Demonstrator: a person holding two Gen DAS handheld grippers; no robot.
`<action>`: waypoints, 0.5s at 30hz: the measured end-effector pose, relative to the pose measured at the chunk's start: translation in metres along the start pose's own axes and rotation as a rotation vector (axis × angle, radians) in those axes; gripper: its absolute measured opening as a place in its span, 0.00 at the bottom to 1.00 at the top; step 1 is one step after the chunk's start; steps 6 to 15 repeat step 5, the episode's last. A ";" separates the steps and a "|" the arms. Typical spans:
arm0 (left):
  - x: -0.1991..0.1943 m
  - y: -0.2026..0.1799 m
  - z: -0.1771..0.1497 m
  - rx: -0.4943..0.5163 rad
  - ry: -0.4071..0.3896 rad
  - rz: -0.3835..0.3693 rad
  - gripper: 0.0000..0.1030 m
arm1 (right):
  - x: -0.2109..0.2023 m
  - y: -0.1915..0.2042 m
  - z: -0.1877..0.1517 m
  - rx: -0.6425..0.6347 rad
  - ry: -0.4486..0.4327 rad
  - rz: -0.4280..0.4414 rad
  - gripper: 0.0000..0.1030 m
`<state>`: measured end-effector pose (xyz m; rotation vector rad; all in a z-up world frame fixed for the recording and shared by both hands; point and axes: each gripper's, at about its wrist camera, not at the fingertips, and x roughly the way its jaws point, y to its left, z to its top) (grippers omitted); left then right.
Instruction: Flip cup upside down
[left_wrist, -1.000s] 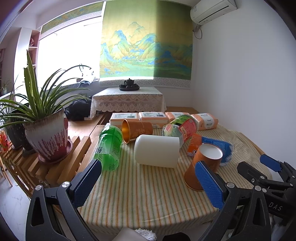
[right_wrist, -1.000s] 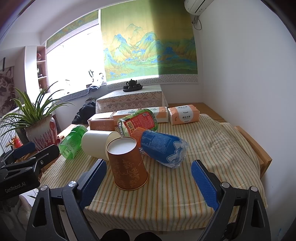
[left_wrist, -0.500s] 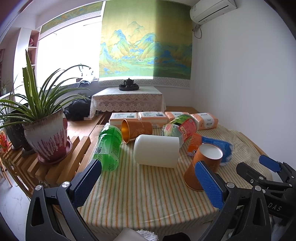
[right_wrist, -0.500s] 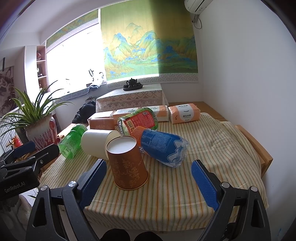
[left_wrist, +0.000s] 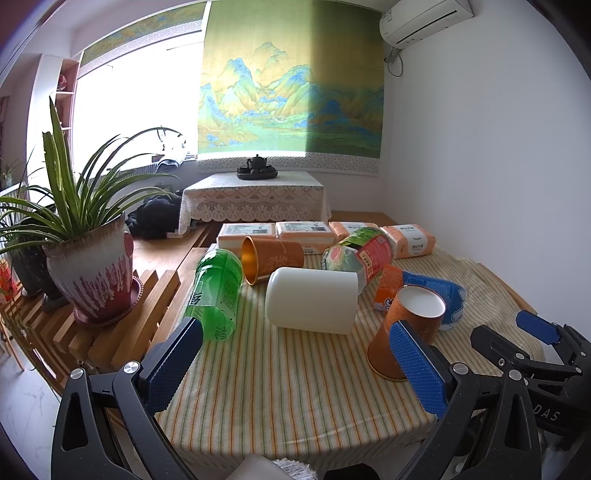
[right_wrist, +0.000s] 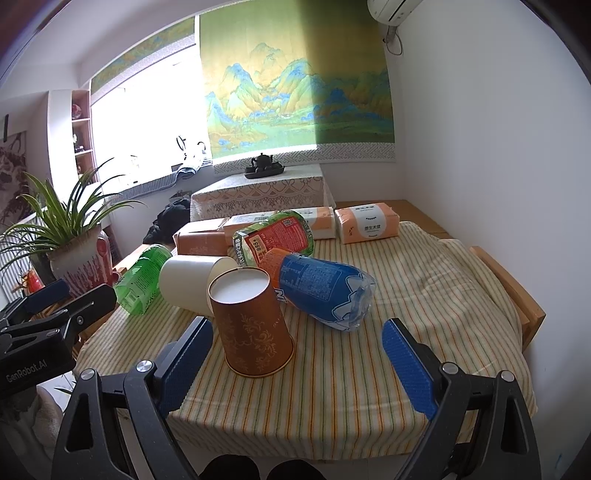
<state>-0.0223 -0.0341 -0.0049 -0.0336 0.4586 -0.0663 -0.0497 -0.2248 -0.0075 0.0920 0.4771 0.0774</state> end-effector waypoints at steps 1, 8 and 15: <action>0.001 0.000 0.000 0.001 0.001 -0.001 0.99 | 0.000 0.000 0.000 0.000 0.000 -0.001 0.88; 0.003 -0.001 -0.002 0.013 0.001 0.001 0.99 | 0.001 -0.001 0.000 0.002 0.001 -0.002 0.88; 0.003 -0.001 -0.002 0.013 0.001 0.001 0.99 | 0.001 -0.001 0.000 0.002 0.001 -0.002 0.88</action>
